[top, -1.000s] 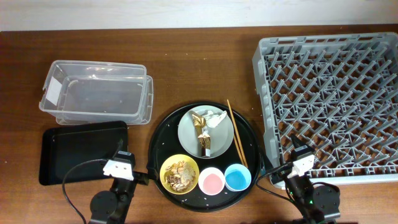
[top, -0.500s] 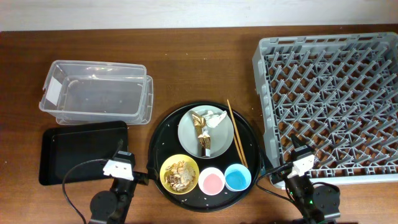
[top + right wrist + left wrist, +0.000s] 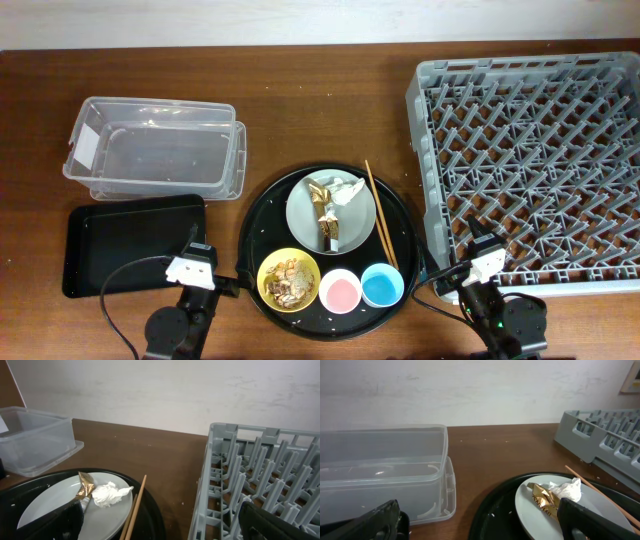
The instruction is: Sort waste into correct bins and load items into the dishwasher rack
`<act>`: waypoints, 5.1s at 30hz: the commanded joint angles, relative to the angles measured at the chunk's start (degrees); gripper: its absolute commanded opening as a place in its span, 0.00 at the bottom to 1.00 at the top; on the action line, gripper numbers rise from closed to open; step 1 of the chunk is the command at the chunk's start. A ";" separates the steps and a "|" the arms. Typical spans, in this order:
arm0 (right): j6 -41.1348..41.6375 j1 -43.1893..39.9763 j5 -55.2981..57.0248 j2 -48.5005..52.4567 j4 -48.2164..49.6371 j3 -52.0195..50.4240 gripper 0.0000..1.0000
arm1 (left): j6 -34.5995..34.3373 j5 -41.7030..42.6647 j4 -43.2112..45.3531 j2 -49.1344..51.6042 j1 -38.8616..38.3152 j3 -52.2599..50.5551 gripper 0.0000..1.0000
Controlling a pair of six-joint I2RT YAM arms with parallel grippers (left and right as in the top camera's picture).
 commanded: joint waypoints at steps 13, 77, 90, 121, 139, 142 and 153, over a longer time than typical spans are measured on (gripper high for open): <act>0.44 0.44 0.11 -0.55 0.13 -0.52 0.98 | 0.90 0.42 0.13 -0.28 0.28 -0.28 1.00; -1.25 0.37 -2.64 40.28 -52.59 58.97 0.98 | 0.72 11.93 -43.71 35.01 0.28 58.10 1.00; 17.73 -0.59 -3.15 57.27 -68.70 76.74 0.98 | -6.03 16.24 -57.09 58.71 -19.26 59.47 0.77; -4.33 2.36 -39.52 56.92 -66.71 76.59 0.92 | -2.45 73.66 -34.32 69.94 -3.54 65.90 0.00; 4.09 16.28 -31.91 59.12 -51.12 76.67 0.53 | -0.96 82.64 -31.58 69.94 -2.89 65.90 0.81; 13.27 6.16 -10.03 53.46 -60.65 76.76 0.53 | -0.96 77.18 -32.76 69.94 -2.89 65.90 0.95; 15.87 -19.23 7.63 72.57 -77.09 70.75 0.53 | -1.20 38.49 -50.97 69.90 -9.05 65.90 0.93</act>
